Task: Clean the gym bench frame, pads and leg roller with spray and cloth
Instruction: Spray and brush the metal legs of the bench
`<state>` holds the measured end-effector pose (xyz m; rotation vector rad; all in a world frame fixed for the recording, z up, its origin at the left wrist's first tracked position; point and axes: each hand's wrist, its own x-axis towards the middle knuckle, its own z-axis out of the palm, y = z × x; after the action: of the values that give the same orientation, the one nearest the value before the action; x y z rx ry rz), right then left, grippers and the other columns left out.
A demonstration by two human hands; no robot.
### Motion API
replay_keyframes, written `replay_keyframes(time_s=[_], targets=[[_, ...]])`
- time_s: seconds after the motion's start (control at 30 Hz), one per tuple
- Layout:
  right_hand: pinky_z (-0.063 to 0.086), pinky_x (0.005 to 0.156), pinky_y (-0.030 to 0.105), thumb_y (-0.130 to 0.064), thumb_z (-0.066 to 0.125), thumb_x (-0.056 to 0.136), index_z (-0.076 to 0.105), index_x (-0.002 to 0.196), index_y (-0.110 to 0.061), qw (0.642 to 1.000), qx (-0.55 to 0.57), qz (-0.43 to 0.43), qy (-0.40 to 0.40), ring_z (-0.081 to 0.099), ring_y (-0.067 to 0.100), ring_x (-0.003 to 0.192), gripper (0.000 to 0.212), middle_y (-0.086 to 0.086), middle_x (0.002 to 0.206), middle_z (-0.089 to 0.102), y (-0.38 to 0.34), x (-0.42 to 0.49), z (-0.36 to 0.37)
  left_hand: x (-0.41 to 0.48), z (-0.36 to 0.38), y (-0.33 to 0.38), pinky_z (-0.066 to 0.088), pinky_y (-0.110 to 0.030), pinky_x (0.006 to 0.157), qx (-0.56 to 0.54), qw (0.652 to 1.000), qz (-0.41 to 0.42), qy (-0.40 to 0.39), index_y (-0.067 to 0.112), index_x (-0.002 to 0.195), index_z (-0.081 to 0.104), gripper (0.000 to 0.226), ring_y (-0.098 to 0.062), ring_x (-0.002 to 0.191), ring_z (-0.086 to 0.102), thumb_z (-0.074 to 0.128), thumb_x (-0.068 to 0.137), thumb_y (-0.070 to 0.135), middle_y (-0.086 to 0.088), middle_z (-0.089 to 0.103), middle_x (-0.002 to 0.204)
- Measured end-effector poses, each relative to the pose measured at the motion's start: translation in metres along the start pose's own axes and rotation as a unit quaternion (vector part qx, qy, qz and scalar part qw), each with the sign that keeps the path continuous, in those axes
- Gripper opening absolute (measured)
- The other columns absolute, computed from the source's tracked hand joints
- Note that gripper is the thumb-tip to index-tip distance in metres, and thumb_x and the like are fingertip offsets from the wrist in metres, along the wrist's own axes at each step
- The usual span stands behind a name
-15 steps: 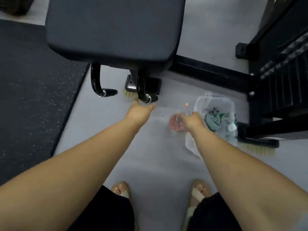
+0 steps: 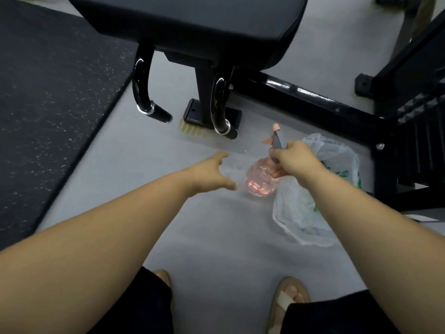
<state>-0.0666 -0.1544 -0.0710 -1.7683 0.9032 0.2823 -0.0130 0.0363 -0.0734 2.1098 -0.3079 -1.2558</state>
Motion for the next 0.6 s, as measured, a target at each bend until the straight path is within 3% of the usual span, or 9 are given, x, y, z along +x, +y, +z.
replay_keyframes(time_s=[0.1, 0.23, 0.3, 0.4, 0.47, 0.5, 0.53, 0.6], targets=[[0.05, 0.042, 0.02, -0.011, 0.055, 0.092, 0.056, 0.081, -0.002, 0.995, 0.055, -0.03, -0.075, 0.058, 0.014, 0.04, 0.014, 0.016, 0.071, 0.058, -0.026, -0.027, -0.021, -0.001, 0.015, 0.007, 0.041, -0.013, 0.091, -0.014, 0.993, 0.095, -0.064, 0.029, 0.144, 0.024, 0.1, -0.006, 0.122, 0.045, 0.085, 0.065, 0.018, 0.013, 0.041, 0.135], [0.047, 0.041, 0.015, -0.018, 0.055, 0.095, 0.064, 0.08, -0.012, 0.981, 0.124, -0.062, -0.133, 0.055, 0.008, 0.042, 0.018, 0.024, 0.092, 0.065, -0.044, -0.053, -0.031, 0.003, 0.019, 0.012, 0.044, -0.017, 0.084, -0.018, 0.989, 0.143, -0.02, 0.025, 0.133, 0.034, 0.093, -0.007, 0.108, 0.055, 0.088, 0.059, 0.017, 0.012, 0.054, 0.116], [0.043, 0.043, 0.016, -0.028, 0.057, 0.093, 0.066, 0.093, -0.017, 0.977, 0.075, -0.114, -0.164, 0.054, 0.009, 0.049, 0.014, 0.019, 0.099, 0.066, -0.045, -0.055, -0.04, 0.005, 0.017, 0.014, 0.049, -0.02, 0.085, -0.031, 0.987, 0.154, -0.029, 0.025, 0.129, 0.037, 0.088, -0.008, 0.105, 0.059, 0.087, 0.056, 0.02, 0.011, 0.058, 0.112], [0.042, 0.064, 0.019, -0.04, 0.069, 0.075, 0.052, 0.12, -0.033, 0.963, -0.043, -0.196, -0.179, 0.057, 0.006, 0.077, 0.049, -0.002, 0.099, 0.061, -0.045, -0.052, -0.054, 0.0, 0.016, 0.022, 0.051, -0.034, 0.095, -0.073, 0.98, 0.171, -0.076, 0.025, 0.131, 0.037, 0.093, -0.009, 0.109, 0.06, 0.084, 0.051, 0.026, 0.005, 0.059, 0.119], [0.046, 0.082, 0.021, -0.034, 0.077, 0.067, 0.034, 0.134, -0.039, 0.954, 0.025, -0.218, -0.205, 0.058, 0.005, 0.098, 0.08, -0.004, 0.109, 0.057, -0.041, -0.051, -0.05, -0.005, 0.019, 0.029, 0.05, -0.038, 0.096, -0.112, 0.973, 0.171, -0.105, 0.026, 0.133, 0.034, 0.097, -0.011, 0.112, 0.059, 0.084, 0.05, 0.027, 0.002, 0.058, 0.122], [0.047, 0.087, 0.023, -0.03, 0.08, 0.064, 0.031, 0.14, -0.031, 0.949, 0.069, -0.222, -0.214, 0.059, 0.006, 0.104, 0.091, -0.003, 0.115, 0.056, -0.037, -0.049, -0.044, -0.009, 0.023, 0.034, 0.052, -0.039, 0.094, -0.124, 0.971, 0.173, -0.112, 0.026, 0.133, 0.033, 0.096, -0.012, 0.112, 0.059, 0.084, 0.052, 0.026, 0.001, 0.058, 0.123], [0.049, 0.089, 0.026, -0.028, 0.081, 0.064, 0.029, 0.144, -0.022, 0.948, 0.101, -0.222, -0.204, 0.06, 0.006, 0.107, 0.095, -0.003, 0.122, 0.055, -0.033, -0.047, -0.037, -0.011, 0.026, 0.038, 0.053, -0.039, 0.091, -0.133, 0.969, 0.173, -0.117, 0.027, 0.133, 0.033, 0.092, -0.012, 0.112, 0.059, 0.082, 0.055, 0.023, 0.001, 0.058, 0.122], [0.052, 0.089, 0.031, -0.029, 0.072, 0.072, 0.035, 0.142, -0.015, 0.956, 0.144, -0.206, -0.152, 0.063, 0.01, 0.106, 0.081, -0.001, 0.128, 0.056, -0.034, -0.044, -0.025, -0.014, 0.033, 0.042, 0.056, -0.035, 0.085, -0.144, 0.969, 0.166, -0.114, 0.027, 0.133, 0.031, 0.088, -0.012, 0.11, 0.06, 0.079, 0.06, 0.021, 0.001, 0.058, 0.122]])
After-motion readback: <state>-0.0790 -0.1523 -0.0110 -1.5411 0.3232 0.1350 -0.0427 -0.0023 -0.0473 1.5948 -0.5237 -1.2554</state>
